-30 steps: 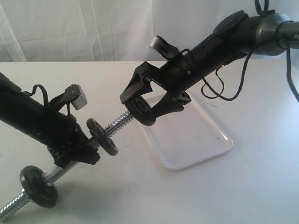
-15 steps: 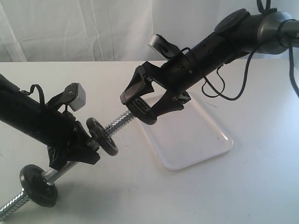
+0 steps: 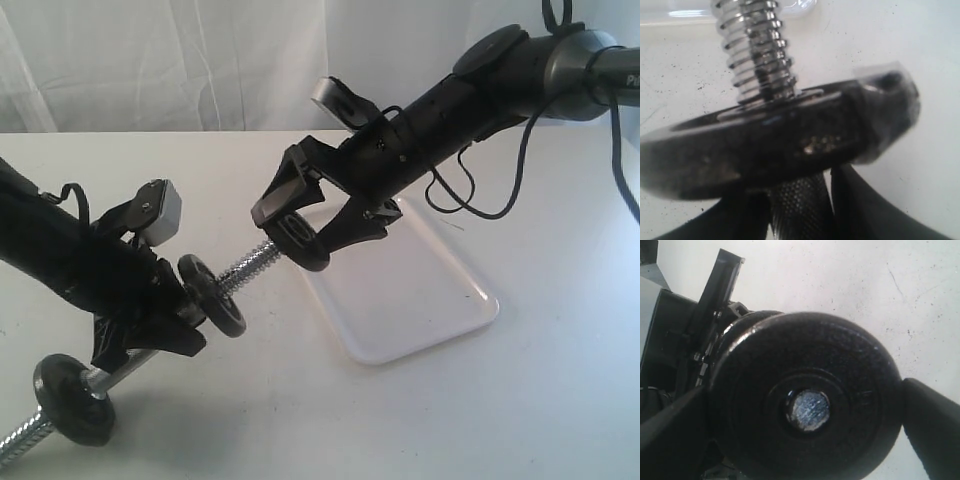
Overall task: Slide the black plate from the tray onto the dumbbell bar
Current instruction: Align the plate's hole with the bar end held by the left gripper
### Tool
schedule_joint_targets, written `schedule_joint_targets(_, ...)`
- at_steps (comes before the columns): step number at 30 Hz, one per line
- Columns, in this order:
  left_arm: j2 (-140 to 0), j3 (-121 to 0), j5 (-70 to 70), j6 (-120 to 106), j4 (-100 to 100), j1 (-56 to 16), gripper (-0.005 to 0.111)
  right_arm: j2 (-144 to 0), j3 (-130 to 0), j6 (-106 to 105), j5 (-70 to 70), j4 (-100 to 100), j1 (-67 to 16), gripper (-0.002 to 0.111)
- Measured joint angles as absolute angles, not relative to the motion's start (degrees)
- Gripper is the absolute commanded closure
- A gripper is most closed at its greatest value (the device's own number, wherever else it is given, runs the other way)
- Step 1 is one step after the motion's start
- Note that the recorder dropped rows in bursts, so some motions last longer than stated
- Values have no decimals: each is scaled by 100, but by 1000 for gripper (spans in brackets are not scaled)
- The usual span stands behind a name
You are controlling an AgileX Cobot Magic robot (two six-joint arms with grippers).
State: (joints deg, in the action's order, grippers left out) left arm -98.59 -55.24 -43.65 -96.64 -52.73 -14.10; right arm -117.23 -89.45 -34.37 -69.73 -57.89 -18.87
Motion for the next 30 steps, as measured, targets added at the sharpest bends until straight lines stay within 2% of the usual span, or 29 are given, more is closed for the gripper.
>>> schedule_joint_targets(11, -9316, -5524, -4353, -9795, -4322, -1410, 107, -11723, -8945, -3633, -7343, -6326, -1989, 108)
schedule_joint_targets(30, -9221, -5524, -4240, -9900, -4247, -1393, 107, -11734, -8875, -4002, -7273, -6795, -1988, 108)
